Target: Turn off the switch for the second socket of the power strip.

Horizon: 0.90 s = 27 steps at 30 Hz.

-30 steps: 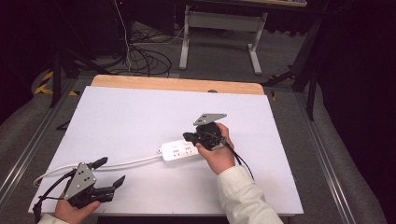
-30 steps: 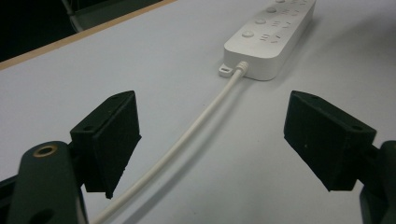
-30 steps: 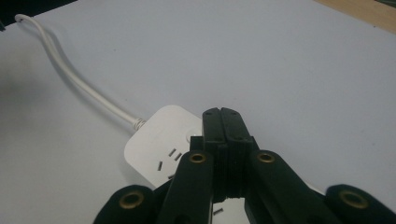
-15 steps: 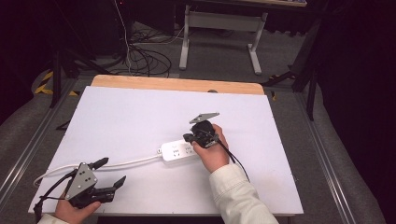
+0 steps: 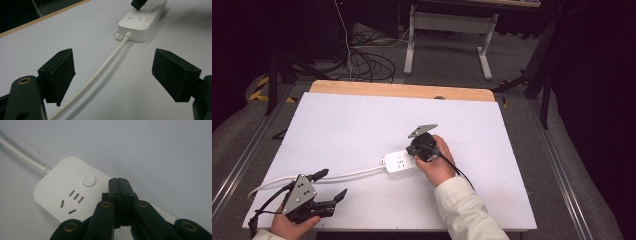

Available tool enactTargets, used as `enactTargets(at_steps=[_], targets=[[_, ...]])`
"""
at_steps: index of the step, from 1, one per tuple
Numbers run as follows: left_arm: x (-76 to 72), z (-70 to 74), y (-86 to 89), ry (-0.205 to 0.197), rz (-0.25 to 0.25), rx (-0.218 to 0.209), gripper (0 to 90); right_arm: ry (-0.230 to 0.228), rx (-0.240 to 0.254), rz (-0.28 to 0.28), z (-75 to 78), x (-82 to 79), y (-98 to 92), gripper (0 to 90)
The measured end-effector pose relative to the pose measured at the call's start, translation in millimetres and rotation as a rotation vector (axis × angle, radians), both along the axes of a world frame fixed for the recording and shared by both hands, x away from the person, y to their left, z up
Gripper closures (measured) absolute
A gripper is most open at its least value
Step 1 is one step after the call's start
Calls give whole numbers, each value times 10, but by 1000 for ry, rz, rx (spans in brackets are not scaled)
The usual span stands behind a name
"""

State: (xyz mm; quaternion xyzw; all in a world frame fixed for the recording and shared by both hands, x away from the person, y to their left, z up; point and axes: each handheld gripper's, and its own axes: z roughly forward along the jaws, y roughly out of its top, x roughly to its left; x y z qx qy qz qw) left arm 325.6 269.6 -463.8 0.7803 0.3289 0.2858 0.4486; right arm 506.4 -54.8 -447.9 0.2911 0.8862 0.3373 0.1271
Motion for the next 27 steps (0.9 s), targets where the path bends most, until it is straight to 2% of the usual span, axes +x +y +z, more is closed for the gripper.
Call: enactTargets(at_steps=[7, 18, 22, 27], targets=[[1, -3, -6, 1, 0, 4, 191, -19, -21, -7, -8, -6, 5, 900], [-2, -7, -14, 3, -2, 12, 191, -12, -13, -25, -43, -25, -4, 900], [1, -13, -23, 4, -2, 20, 190, -40, -27, -8, -51, -56, 3, 900], [-2, -16, -33, 7, -4, 23, 190, -43, -29, -13, -53, -67, 10, 900]])
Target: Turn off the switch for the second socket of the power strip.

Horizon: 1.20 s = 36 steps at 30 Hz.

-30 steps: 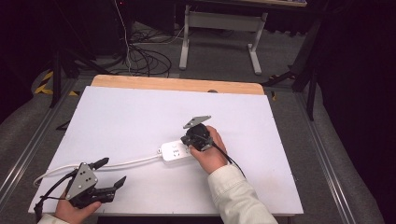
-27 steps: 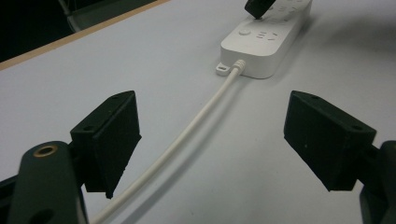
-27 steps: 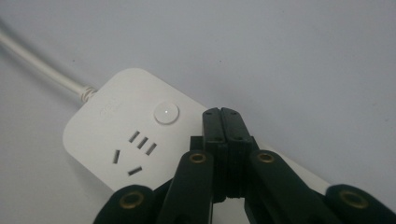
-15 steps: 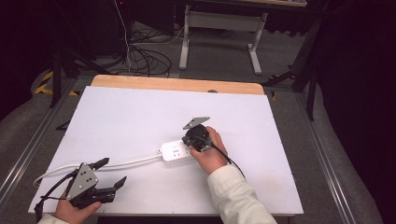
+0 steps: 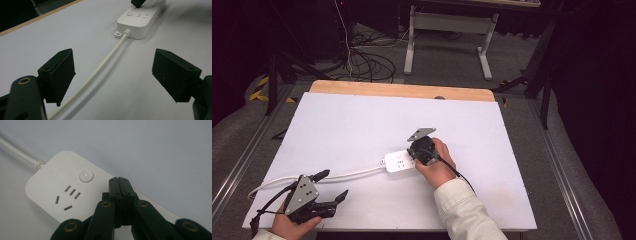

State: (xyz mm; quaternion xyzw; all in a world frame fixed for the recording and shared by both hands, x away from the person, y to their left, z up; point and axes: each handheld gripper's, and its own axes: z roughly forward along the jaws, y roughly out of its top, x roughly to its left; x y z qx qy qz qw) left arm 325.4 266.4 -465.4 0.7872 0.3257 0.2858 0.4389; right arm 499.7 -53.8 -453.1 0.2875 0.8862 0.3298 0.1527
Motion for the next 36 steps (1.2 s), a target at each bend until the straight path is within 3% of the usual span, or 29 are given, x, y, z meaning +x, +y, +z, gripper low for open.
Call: enactTargets(at_steps=[9, 19, 27, 36], targets=[[-1, -3, -6, -2, 1, 2, 190, 13, 37, -3, -18, 12, -37, 900], [2, -4, -5, -2, -1, 10, 190, -12, 67, -11, -55, -19, -66, 900], [-1, -6, -14, 0, -3, 10, 190, -36, 62, -20, -68, -49, -58, 900], [0, -10, -20, 2, -2, 10, 190, -31, 64, -22, -72, -50, -58, 900]])
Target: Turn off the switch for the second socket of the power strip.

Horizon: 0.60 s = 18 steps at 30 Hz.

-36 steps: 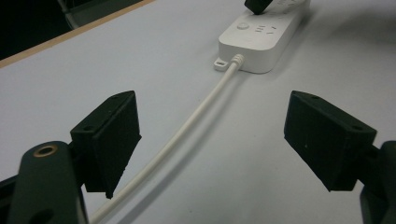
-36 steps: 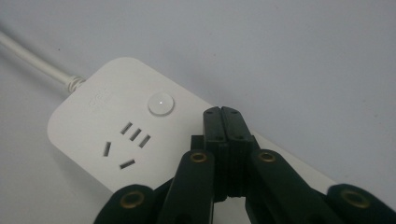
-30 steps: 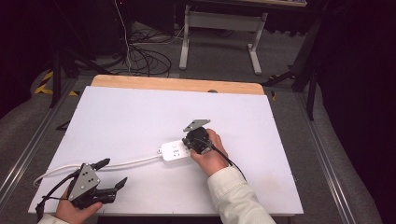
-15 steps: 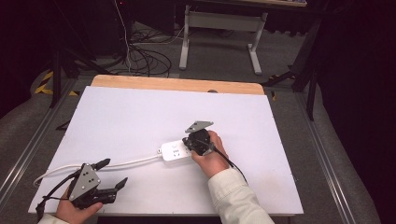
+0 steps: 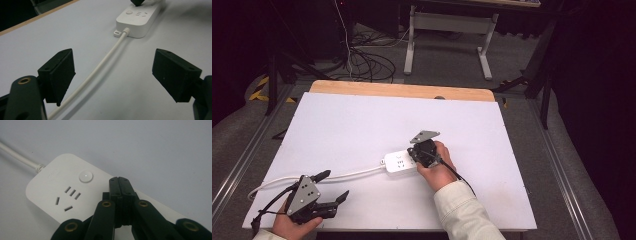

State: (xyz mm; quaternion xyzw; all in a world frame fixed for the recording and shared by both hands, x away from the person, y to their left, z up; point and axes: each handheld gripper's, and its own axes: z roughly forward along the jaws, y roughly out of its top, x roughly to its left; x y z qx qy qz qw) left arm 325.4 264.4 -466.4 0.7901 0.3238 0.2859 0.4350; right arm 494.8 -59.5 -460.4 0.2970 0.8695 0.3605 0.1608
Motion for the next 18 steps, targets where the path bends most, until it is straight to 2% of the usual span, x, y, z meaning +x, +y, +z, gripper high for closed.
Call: enactTargets(at_steps=[11, 15, 18], targets=[[0, -6, -7, 0, 2, 3, 190, 19, 18, -12, -4, 15, -14, 900], [2, -7, -4, 0, 6, 6, 189, 8, -6, -11, 6, 2, 7, 900], [2, -5, 1, -1, 9, 5, 189, 12, 7, -11, 6, 8, 1, 900]])
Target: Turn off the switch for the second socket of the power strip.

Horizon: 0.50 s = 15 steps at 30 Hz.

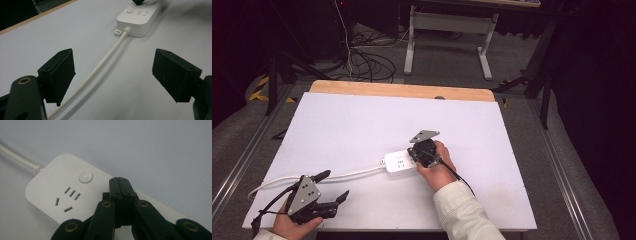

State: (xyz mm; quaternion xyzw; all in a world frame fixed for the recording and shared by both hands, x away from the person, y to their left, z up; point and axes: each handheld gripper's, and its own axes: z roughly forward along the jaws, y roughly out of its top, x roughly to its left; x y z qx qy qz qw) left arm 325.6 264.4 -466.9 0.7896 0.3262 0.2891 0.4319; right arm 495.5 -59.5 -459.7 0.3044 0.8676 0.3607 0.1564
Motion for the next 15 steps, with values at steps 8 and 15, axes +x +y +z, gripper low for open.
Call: enactTargets(at_steps=[8, 15], targets=[[4, -1, -5, 4, -1, -8, 189, -10, 36, 5, 100, -15, -77, 900], [0, 2, -6, 3, -3, -8, 189, -45, 59, 18, 230, -60, -117, 900]])
